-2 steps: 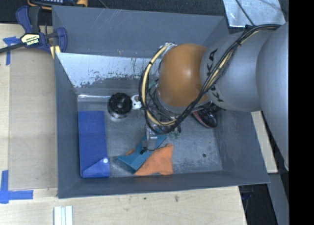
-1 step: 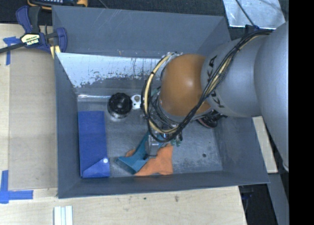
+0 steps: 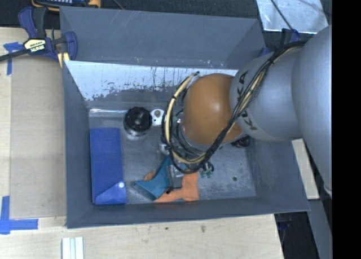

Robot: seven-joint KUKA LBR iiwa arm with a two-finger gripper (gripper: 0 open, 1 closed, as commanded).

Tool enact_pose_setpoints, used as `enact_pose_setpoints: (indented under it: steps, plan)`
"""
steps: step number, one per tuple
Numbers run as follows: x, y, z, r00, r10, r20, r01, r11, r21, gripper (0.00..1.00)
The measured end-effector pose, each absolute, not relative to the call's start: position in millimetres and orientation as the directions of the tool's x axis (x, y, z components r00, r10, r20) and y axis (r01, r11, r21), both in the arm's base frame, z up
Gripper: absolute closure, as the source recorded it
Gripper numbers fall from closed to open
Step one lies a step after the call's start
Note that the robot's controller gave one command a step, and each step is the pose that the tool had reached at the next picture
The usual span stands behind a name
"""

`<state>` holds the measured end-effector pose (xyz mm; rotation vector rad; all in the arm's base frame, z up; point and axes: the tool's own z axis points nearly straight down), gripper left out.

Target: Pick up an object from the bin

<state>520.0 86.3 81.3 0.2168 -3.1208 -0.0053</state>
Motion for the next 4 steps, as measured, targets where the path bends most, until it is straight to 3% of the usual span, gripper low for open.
enact_pose_setpoints:
  steps: [1, 2, 3, 4]
  plan:
    - [520.0, 86.3, 81.2, -0.99, -0.138, 0.013, -0.138, 0.99, 0.004, 1.0]
    - [550.2, 79.1, 80.8, -0.988, -0.15, 0.024, -0.15, 0.989, 0.012, 1.0]
    - [578.0, 86.1, 84.2, -0.989, -0.15, 0.011, -0.15, 0.989, 0.004, 1.0]
    - [562.1, 85.6, 91.2, -0.988, -0.149, -0.041, -0.15, 0.989, 0.009, 1.0]
